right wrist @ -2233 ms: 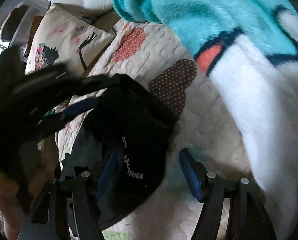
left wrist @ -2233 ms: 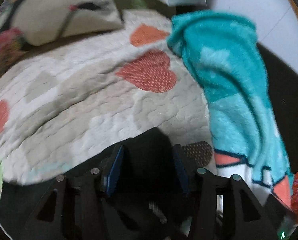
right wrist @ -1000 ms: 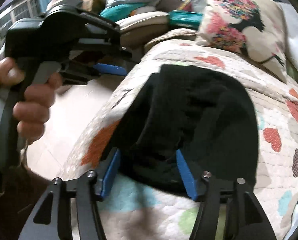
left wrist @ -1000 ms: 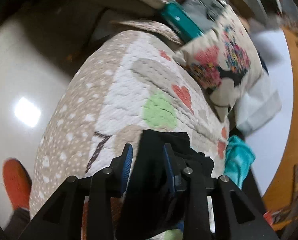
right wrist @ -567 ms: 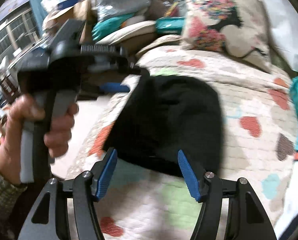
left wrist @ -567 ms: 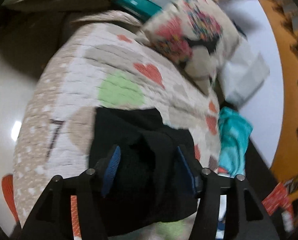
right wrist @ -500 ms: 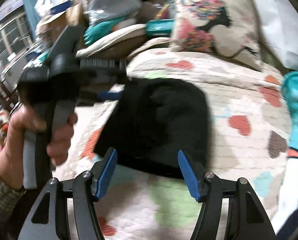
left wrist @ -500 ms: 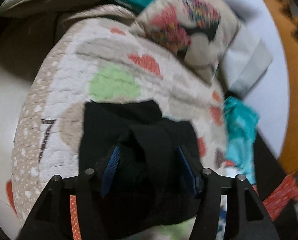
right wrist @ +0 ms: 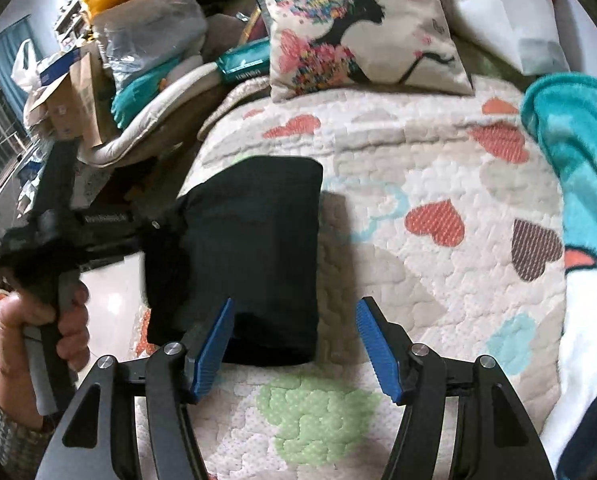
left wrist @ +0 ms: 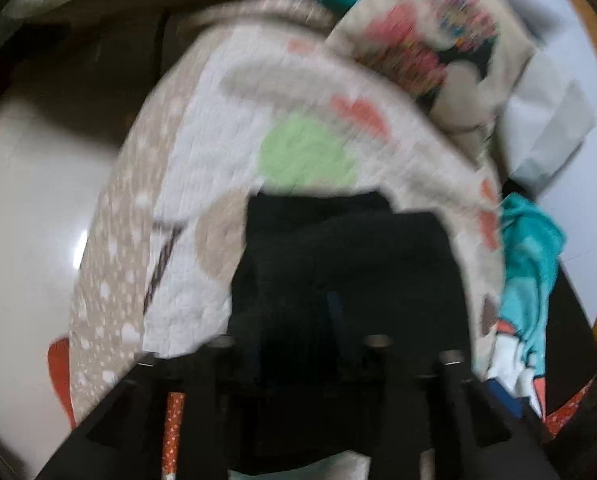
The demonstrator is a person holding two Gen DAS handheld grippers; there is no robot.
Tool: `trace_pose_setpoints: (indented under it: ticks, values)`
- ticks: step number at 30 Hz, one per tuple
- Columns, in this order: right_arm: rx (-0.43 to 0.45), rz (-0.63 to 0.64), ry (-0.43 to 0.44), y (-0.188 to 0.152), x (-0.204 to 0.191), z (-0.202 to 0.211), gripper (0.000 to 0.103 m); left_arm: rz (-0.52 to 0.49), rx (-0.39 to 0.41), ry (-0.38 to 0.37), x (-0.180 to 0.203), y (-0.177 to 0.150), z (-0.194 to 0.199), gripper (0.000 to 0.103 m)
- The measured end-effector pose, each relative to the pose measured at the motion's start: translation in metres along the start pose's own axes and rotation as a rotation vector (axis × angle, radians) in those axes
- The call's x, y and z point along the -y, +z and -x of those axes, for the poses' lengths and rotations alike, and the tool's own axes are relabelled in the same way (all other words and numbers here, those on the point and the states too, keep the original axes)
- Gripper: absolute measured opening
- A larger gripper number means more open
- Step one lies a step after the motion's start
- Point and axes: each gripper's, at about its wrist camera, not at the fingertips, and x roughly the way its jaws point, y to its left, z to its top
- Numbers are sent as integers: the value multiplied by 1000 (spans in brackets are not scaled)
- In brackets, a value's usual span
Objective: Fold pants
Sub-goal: 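Press the folded black pants flat with the left gripper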
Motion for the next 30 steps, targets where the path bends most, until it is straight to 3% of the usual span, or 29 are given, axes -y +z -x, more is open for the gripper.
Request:
trace_pose_setpoints:
  ticks: [3,5,9,12,16,18,19,21,23,26,30]
  values:
    - [-2,-15,7,1,3,-1,69,149,-28,-156,-23,3,7,43]
    - [8,-11,5,4,3,2,69,194,11,-179,-33,5,22,43]
    - [20,-12,3,9,4,3,69,202,159,-89,-44,8,56,43]
    - [17,-12,3,11,3,-2,69,108,216,-50,-24,6,62,43]
    - [3,10,-4,12,-5,-14,69,-60,203,52,13,5,38,45]
    - [-26,28,-7,10,-9,-25,69,-131,166,208,22,4,14,45]
    - [-40,36,-8,8,-10,-30,69,-134,153,276,19,4,6,46]
    - [-69,58,-21,4,-13,-43,74,-59,126,325,-2,7,-3,47]
    - [-78,77,-37,2,-16,-51,81,35,98,304,-24,12,-3,47]
    - [-87,78,-27,2,-16,-51,83,167,112,239,-53,18,15,46]
    - [4,69,0,14,-9,-19,83,194,199,163,-59,14,50,46]
